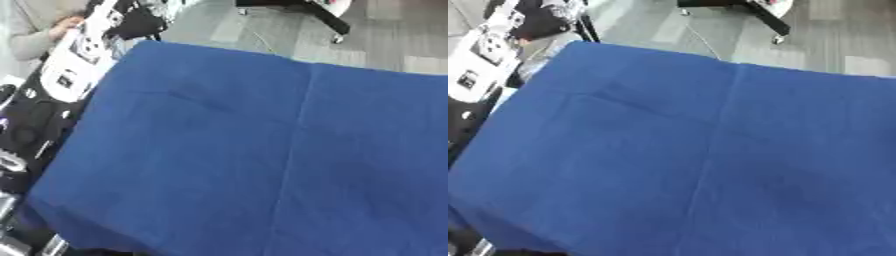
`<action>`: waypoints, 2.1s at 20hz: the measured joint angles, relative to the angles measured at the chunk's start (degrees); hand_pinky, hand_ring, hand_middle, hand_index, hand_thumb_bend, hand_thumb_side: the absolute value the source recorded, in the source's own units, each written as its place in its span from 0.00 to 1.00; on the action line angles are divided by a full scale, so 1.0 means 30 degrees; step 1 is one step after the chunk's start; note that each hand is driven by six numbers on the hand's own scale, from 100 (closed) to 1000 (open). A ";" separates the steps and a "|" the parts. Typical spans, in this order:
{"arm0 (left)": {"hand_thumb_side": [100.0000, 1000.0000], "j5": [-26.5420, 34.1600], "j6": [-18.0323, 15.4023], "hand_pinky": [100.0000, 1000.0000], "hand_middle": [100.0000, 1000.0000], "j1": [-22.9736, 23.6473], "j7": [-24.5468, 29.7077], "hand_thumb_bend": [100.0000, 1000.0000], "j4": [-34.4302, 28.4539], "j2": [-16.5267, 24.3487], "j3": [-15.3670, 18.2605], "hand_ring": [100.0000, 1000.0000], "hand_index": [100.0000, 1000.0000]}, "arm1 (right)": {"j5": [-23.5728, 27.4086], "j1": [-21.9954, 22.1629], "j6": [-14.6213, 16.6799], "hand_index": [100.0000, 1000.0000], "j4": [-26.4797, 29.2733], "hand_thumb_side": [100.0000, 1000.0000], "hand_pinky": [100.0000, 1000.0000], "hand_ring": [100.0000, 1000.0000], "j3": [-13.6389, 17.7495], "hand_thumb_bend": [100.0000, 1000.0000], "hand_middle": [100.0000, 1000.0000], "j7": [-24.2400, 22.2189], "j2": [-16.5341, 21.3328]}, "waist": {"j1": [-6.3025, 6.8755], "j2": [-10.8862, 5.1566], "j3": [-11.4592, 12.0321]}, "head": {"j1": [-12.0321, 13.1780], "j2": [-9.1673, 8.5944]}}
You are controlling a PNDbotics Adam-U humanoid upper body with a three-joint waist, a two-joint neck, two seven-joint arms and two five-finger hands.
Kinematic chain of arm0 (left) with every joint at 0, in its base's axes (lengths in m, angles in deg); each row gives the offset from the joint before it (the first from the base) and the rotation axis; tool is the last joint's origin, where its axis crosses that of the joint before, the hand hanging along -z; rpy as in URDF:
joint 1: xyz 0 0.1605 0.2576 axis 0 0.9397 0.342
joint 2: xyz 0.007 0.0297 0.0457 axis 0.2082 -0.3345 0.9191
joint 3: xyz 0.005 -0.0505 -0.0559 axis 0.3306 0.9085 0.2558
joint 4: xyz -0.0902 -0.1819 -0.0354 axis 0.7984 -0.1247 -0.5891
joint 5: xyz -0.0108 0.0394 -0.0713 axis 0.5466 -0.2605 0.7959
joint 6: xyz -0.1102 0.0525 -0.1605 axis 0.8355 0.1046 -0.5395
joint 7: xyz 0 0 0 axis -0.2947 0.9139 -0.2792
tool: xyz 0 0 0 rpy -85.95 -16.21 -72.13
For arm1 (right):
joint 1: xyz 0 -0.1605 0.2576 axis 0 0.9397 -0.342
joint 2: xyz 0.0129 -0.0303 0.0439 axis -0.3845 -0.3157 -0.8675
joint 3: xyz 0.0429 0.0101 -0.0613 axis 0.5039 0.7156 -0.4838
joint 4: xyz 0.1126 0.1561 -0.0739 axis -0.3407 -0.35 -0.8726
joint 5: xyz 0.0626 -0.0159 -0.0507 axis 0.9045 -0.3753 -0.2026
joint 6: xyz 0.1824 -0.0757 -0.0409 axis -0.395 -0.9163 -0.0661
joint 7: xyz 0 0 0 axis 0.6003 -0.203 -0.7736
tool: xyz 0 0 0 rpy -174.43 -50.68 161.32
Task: Pick up the objects with one hand, pass them to the other hand, and then place them into the box on the other side of the table.
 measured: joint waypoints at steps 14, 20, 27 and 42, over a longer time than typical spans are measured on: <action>0.32 -0.2217 -0.0598 0.64 0.24 -0.0670 0.4962 0.00 -0.1632 -0.1742 -0.3879 0.36 0.42 | 0.0660 -0.1233 0.1614 0.98 0.0799 0.00 0.86 0.85 -0.2753 0.00 0.75 -0.3739 -0.1660 | -0.0156 -0.0681 0.0251 | -0.4311 0.0687; 0.33 -0.2605 -0.0738 0.64 0.24 -0.1207 0.5900 0.00 -0.1432 -0.2541 -0.4699 0.36 0.43 | 0.0787 -0.1622 0.2092 1.00 0.0853 0.00 0.88 0.87 -0.3690 0.00 0.75 -0.5354 -0.2608 | -0.0185 -0.0738 0.0309 | -0.5820 0.0855; 0.35 -0.3100 -0.1006 0.64 0.24 -0.2251 0.6874 0.00 -0.0708 -0.3544 -0.5839 0.36 0.43 | 0.1508 -0.2449 0.2787 1.00 0.0357 0.02 0.90 0.89 -0.5376 0.00 0.74 -0.8409 -0.3854 | -0.0178 -0.0772 0.0351 | -0.6324 0.0900; 0.37 -0.3290 -0.1261 0.64 0.24 -0.4107 0.8353 0.00 0.0033 -0.5193 -0.8011 0.36 0.43 | 0.1915 -0.3199 0.3660 0.98 -0.1374 0.00 0.86 0.90 -0.6760 0.00 0.77 -1.1489 -0.5322 | -0.0168 -0.0770 0.0425 | -0.6249 0.1004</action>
